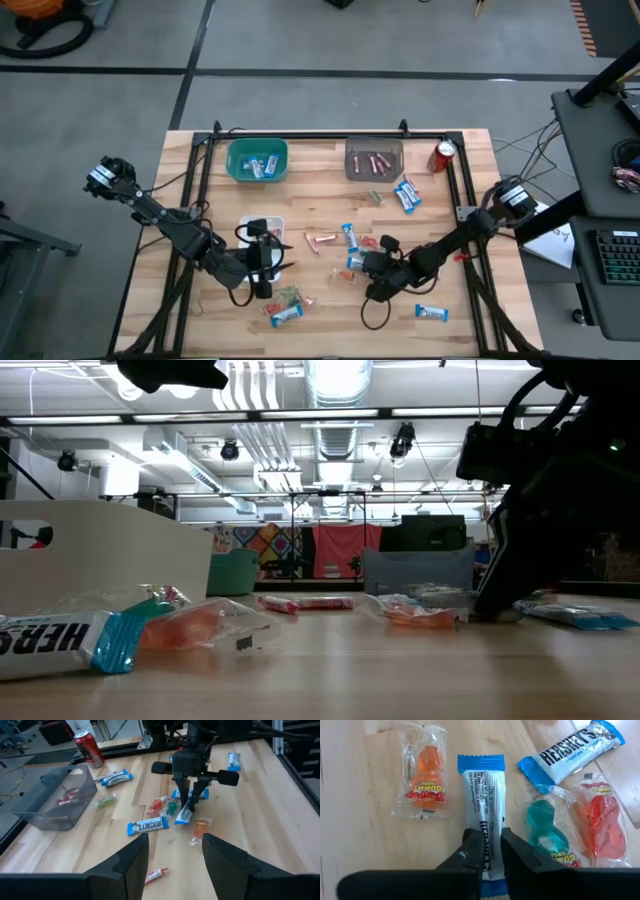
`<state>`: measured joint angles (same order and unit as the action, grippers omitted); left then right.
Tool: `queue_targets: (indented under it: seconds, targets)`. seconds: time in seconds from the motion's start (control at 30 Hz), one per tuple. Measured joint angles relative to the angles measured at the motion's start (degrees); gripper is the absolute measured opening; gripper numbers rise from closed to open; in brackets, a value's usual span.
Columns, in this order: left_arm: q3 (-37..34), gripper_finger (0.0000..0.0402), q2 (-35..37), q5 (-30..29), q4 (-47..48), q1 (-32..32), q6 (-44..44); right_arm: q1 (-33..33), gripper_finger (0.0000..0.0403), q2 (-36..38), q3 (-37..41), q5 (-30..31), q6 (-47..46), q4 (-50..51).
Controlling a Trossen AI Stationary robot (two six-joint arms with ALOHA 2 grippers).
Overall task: Sort candy
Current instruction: Put the white chocolate bar into the green bin
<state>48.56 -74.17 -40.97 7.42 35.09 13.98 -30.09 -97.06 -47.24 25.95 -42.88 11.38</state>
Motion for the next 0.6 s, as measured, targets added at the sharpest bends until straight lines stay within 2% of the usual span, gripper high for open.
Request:
queue_targets:
  seconds: [0.1, 0.2, 0.33, 0.43, 0.6]
  targets:
    - [0.01, 0.0168, -0.02, -0.49, -1.79, -0.04, 0.01, 0.03, 0.0029, 1.47, 0.14, -0.82, 0.73, 0.60]
    - [0.04, 0.0168, -0.02, -3.39, -3.77, -0.11, 0.30, 0.03, 0.0026, 3.52, 0.33, -1.32, 2.10, 1.22]
    - [0.04, 0.0168, -0.02, -5.84, -4.81, -0.24, 1.48, 0.09, 0.0025, 6.86, 0.24, 0.41, 3.65, 0.48]
    - [0.04, 0.0168, -0.02, -6.21, -6.61, -0.84, 3.07, 0.12, 0.0025, 8.48, 0.26, 3.17, 5.51, 0.40]
    - [-2.13, 0.0168, -0.42, -6.04, -14.69, -2.40, 2.91, 0.12, 0.0025, 10.99, 0.26, 12.67, 11.64, -3.15]
